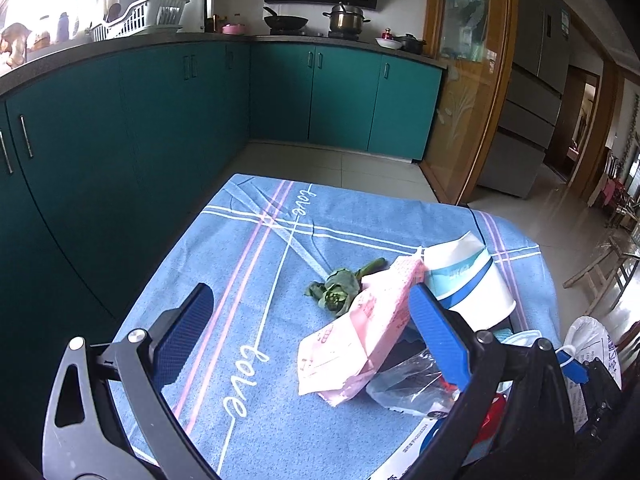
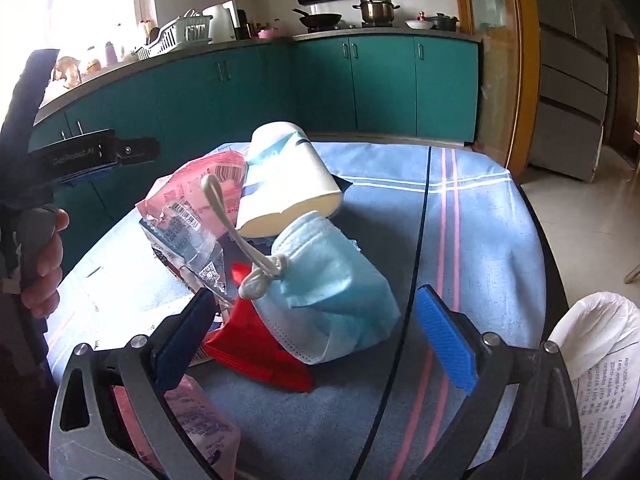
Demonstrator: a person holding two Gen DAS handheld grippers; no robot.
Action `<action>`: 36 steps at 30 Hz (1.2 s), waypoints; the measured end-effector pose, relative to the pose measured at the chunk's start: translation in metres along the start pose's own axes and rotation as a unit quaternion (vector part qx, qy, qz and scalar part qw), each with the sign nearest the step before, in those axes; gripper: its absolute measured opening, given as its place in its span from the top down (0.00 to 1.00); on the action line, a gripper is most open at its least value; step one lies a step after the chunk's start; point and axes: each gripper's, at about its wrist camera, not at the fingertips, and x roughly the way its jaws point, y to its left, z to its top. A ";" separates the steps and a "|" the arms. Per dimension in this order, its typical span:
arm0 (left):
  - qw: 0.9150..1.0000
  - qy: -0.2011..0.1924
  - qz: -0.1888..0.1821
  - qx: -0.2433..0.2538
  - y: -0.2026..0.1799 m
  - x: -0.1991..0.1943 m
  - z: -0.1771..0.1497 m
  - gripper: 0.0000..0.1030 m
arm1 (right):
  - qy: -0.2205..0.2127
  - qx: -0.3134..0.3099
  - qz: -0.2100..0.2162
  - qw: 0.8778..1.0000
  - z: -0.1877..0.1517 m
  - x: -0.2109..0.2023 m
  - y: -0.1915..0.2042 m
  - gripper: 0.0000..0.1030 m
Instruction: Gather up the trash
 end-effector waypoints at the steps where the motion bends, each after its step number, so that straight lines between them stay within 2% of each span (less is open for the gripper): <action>1: 1.000 0.002 0.001 -0.001 0.001 0.001 0.000 0.05 | 0.000 0.002 -0.003 1.000 0.000 0.001 0.000 0.05; 8: 0.999 0.033 -0.002 0.002 0.002 0.016 -0.007 0.05 | -0.001 0.018 -0.019 1.000 0.010 0.010 -0.002 0.05; 12: 0.999 0.045 -0.012 0.008 0.000 0.022 -0.010 0.05 | 0.003 0.022 -0.012 1.000 0.012 0.014 -0.002 0.07; 14: 0.999 0.049 -0.016 0.011 -0.002 0.024 -0.011 0.05 | 0.010 0.018 -0.004 1.000 0.011 0.015 -0.001 0.25; 15: 0.998 0.051 -0.018 0.012 -0.002 0.024 -0.011 0.05 | 0.013 0.016 -0.004 1.000 0.011 0.016 0.000 0.29; 17: 0.998 0.051 -0.022 0.012 -0.003 0.024 -0.011 0.05 | 0.019 0.013 0.005 1.000 0.010 0.015 0.001 0.46; 20: 0.998 0.048 -0.022 0.019 -0.005 0.022 -0.012 0.05 | 0.019 0.012 0.013 1.000 0.009 0.010 0.001 0.60; 22: 0.999 0.045 -0.017 0.026 -0.007 0.022 -0.013 0.05 | 0.016 0.013 0.021 1.000 0.010 0.003 -0.001 0.64; 26: 0.998 0.039 0.001 0.043 -0.011 0.023 -0.015 0.09 | 0.004 0.014 0.021 1.000 0.011 -0.014 -0.005 0.65; 32: 0.996 0.055 -0.001 0.067 -0.018 0.029 -0.019 0.39 | 0.002 0.024 0.010 1.000 0.012 -0.032 -0.024 0.65; 34: 0.995 0.063 -0.008 0.071 -0.019 0.032 -0.021 0.70 | 0.005 0.038 0.007 0.999 0.012 -0.034 -0.033 0.65; 36: 0.995 0.067 -0.013 0.072 -0.020 0.034 -0.022 0.78 | 0.004 0.051 -0.002 0.999 0.012 -0.034 -0.038 0.62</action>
